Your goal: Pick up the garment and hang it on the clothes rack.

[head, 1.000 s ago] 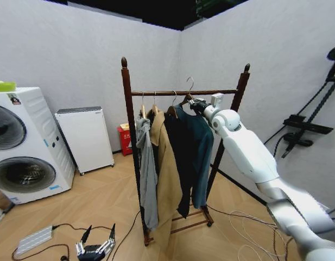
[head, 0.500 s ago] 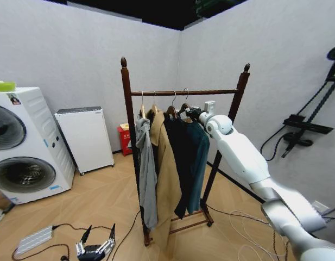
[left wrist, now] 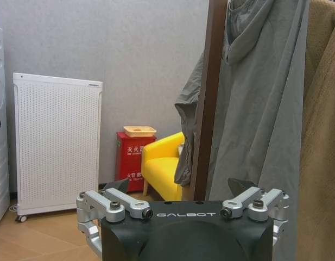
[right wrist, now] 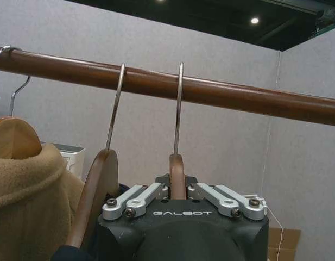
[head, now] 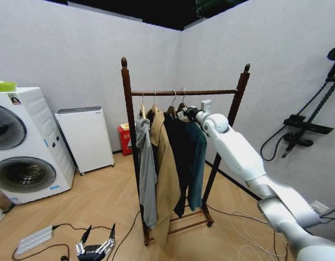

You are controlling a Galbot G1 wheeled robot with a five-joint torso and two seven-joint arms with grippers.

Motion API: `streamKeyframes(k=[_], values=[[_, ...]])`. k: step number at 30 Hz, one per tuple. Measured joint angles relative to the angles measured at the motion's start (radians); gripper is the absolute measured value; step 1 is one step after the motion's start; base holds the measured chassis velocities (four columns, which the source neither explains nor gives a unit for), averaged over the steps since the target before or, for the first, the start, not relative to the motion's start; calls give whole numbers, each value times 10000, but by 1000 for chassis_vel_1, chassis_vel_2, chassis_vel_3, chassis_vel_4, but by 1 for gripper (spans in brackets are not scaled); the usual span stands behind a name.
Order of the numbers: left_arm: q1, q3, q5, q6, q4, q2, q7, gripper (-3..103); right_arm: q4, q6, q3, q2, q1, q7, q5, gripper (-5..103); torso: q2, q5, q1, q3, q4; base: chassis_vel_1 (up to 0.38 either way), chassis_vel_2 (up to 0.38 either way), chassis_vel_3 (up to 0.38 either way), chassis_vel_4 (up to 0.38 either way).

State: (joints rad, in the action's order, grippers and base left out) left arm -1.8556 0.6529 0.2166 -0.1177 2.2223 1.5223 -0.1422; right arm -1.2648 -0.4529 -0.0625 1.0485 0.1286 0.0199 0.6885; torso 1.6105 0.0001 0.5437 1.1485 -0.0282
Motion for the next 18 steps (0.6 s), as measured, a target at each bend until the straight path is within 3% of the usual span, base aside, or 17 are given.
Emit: streamKeyframes(k=[5,7,8,9,18], values=[[-1,0,0,0,1,0,0,100,-198,41,33,-86,-78,-94,163,18,1,-2,-1,0,-1,0,0,0,0],[0,0,0,0,0,0,0,100,-596,35,177,-265,-312,-270,513,28,0,-3,0,-1,4,0,0,0,0],[0,0,0,0,0,0,0,100,-596,35,177,-265,-312,-270,513,28,0,-3,0,-1,4,0,0,0,0],[0,0,0,0,0,0,1,100,-1036,-15,336,-484,-646,-418,852,39,0,-3,-1,-1,3,0,0,0,0],[0,0,0,0,0,1,-3,100,-3784,-202,1932,-1525,-2974,-1002,1486,66,1,0,-1,-1,-1,0,0,0,0]])
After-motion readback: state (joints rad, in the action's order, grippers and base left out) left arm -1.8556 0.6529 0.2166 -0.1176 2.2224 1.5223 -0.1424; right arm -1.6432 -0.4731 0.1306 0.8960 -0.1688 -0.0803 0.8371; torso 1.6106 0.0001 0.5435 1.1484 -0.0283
